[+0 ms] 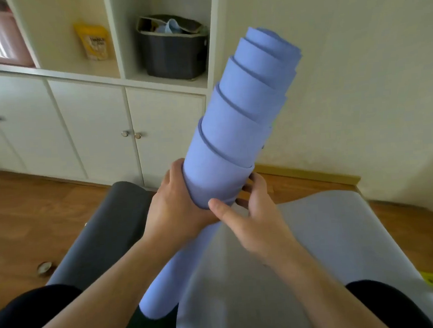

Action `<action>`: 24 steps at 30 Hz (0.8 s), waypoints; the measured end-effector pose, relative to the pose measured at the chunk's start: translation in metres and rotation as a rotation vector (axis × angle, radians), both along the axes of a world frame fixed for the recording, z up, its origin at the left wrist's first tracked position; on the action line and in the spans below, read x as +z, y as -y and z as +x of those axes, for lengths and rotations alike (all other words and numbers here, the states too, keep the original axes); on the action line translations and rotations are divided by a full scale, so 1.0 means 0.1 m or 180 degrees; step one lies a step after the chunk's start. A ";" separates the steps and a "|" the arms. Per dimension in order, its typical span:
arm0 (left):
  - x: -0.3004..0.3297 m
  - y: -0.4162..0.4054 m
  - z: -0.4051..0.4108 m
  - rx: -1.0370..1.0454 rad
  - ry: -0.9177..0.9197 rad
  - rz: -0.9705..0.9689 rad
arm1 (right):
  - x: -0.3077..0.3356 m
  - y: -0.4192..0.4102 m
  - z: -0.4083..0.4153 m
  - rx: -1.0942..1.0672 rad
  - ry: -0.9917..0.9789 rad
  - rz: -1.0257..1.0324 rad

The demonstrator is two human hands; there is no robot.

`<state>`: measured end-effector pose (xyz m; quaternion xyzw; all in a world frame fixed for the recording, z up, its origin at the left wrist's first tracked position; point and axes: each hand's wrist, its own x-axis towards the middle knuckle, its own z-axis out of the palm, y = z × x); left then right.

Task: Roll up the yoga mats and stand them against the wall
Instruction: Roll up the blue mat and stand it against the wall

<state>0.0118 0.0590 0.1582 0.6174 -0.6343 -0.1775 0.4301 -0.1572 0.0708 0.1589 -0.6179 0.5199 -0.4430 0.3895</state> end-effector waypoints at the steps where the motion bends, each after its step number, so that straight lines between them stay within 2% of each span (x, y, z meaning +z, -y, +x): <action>1: 0.00 -0.10 -0.01 -0.0002 -0.0039 0.0018 | 0.06 -0.02 0.02 -0.0009 0.0109 0.0043; 10: 0.02 -0.74 0.24 0.0198 -0.0173 0.0142 | 0.13 -0.32 0.37 0.0002 0.0337 0.0066; 13: -0.03 -0.72 0.40 0.0206 -0.0302 0.0264 | 0.08 -0.27 0.48 0.0145 0.0282 -0.0015; 18: -0.34 -0.59 0.68 -0.0068 -0.0417 0.0408 | -0.26 -0.10 0.68 0.0461 0.0188 0.0234; 21: -0.46 -0.57 0.80 -0.0021 -0.0339 0.0427 | -0.46 -0.05 0.79 0.0449 0.0117 0.0223; 24: -0.49 -0.54 0.90 0.0284 0.0024 0.0535 | -0.51 -0.01 0.89 0.0442 0.0051 0.0149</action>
